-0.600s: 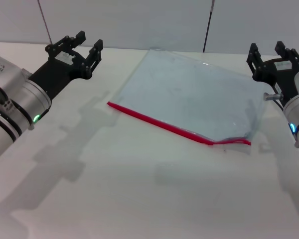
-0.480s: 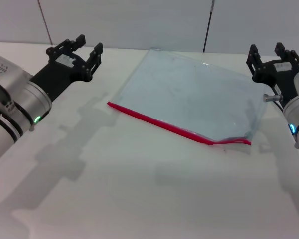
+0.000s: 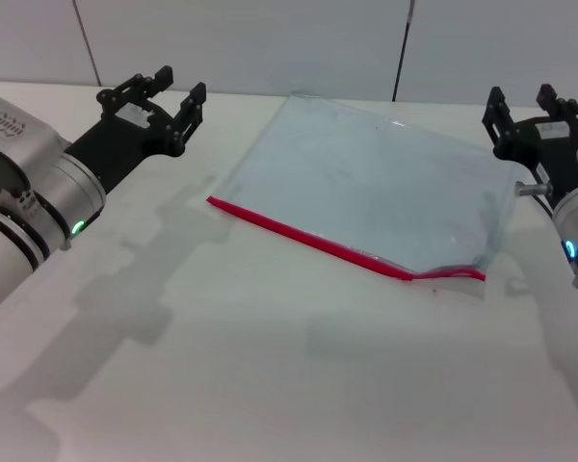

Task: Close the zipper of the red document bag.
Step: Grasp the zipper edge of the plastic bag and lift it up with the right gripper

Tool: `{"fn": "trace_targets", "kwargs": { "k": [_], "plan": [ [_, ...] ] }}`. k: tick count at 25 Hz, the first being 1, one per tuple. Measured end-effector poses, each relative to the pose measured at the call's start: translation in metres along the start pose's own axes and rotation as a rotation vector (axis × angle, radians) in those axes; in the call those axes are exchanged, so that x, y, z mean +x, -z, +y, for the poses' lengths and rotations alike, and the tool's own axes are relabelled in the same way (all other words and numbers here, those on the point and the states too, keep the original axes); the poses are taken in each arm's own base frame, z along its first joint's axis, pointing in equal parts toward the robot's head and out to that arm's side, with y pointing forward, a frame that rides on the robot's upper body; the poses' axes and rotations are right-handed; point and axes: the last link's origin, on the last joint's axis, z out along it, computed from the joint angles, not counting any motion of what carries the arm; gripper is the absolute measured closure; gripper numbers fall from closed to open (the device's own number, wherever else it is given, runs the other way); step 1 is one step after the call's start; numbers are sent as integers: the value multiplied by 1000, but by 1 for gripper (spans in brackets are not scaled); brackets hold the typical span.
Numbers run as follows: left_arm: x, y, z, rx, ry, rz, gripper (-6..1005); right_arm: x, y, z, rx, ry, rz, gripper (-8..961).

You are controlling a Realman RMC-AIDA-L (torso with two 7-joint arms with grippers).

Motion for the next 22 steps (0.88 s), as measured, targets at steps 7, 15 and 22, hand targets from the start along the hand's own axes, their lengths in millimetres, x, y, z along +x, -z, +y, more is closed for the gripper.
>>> {"fn": "trace_targets", "kwargs": {
  "k": [7,15,22],
  "plan": [
    [-5,2,-2,14,6,-29,533,-2,2,18,-89,-6,45,345],
    [-8,3,-1,3,4,-46,533,-10,8,12,-275,32,248,347],
    [-10,4,-1,-10,1,-61,533,-19,19,9,-431,209,389,349]
  ]
}}
